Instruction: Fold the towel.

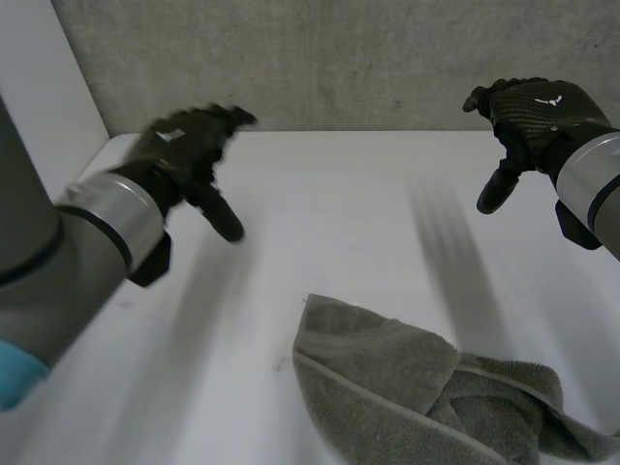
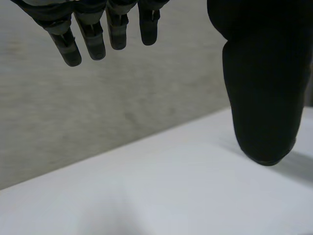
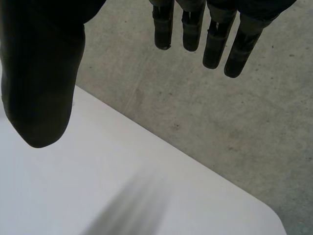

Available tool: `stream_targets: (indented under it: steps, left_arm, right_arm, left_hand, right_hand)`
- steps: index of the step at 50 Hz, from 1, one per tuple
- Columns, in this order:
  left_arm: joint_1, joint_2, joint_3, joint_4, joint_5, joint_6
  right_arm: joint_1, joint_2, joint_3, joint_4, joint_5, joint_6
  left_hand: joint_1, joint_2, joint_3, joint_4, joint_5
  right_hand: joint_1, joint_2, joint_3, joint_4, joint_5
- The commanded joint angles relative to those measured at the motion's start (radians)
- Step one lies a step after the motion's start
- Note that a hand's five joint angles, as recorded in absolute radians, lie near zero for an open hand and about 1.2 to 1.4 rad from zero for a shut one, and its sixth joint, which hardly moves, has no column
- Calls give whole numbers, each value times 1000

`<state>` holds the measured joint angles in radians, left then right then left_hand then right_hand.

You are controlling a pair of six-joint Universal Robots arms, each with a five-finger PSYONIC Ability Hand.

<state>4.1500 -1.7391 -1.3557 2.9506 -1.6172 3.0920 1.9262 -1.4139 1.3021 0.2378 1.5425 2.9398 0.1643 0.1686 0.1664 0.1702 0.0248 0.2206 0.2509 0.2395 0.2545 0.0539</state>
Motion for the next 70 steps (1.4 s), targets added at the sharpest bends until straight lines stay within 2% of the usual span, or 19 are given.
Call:
stream_targets:
  steps: [1, 2, 6, 10, 18, 27, 36, 38, 39, 41, 50, 60, 64, 70]
  left_arm:
    - [-79, -28, -91, -24, 169, 221]
    - [-86, -36, -114, -31, 193, 275]
    - [-106, -65, -154, -50, 218, 367]
    - [-143, -131, -197, -54, 208, 438]
    - [-149, -204, -266, -10, 214, 441]
    - [-151, -241, -307, 120, 212, 436]
    - [-154, -296, -306, 174, 217, 433]
    - [-157, -306, -306, 206, 217, 429]
    - [-157, -306, -306, 206, 217, 429]
    - [-160, -306, -312, 238, 215, 409]
    - [-169, -313, -316, 252, 217, 378]
    - [-198, -344, -316, 268, 215, 378]
    - [-202, -346, -316, 271, 214, 378]
    - [-205, -349, -318, 308, 212, 378]
  right_arm:
    - [-1, 0, -12, 5, 1, -13]
    - [-1, 0, -12, 5, 1, -13]
    - [-4, 1, -17, 5, 1, -13]
    - [-4, 3, -14, 6, 1, -13]
    - [-10, 1, 43, 14, -2, -16]
    - [-125, -13, 190, 60, -82, -126]
    - [-229, -60, 339, 49, -163, -139]
    - [-240, -63, 359, 49, -182, -139]
    - [-251, -71, 379, 49, -199, -139]
    - [-266, -85, 399, 49, -216, -140]
    - [-377, -151, 453, 101, -315, -235]
    - [-438, -120, 457, 319, -446, -344]
    - [-440, -88, 463, 333, -466, -357]
    - [-434, -27, 488, 322, -455, -384]
  left_hand:
    - [58, 54, 56, 52, 23]
    - [70, 65, 68, 64, 35]
    - [102, 98, 100, 96, 67]
    - [214, 209, 211, 208, 179]
    - [214, 209, 211, 208, 179]
    - [240, 236, 238, 234, 205]
    - [472, 468, 470, 466, 437]
    - [633, 628, 630, 627, 598]
    - [633, 629, 631, 628, 598]
    - [826, 822, 824, 820, 791]
    - [857, 852, 854, 851, 822]
    - [895, 890, 893, 889, 860]
    - [924, 920, 922, 918, 889]
    - [1159, 1155, 1157, 1153, 1124]
  right_hand:
    - [-46, -76, -65, -80, -54]
    - [-46, -76, -65, -80, -54]
    - [-46, -76, -65, -80, -54]
    - [-46, -76, -65, -80, -54]
    - [-46, -76, -65, -80, -54]
    - [-46, -76, -65, -80, -54]
    - [-46, -76, -65, -80, -54]
    - [-46, -76, -65, -80, -54]
    - [-46, -76, -65, -80, -54]
    - [-46, -76, -65, -80, -54]
    - [-46, -76, -65, -80, -54]
    - [-36, -66, -55, -70, -44]
    - [-39, -69, -58, -73, -47]
    - [26, -4, 7, -8, 18]
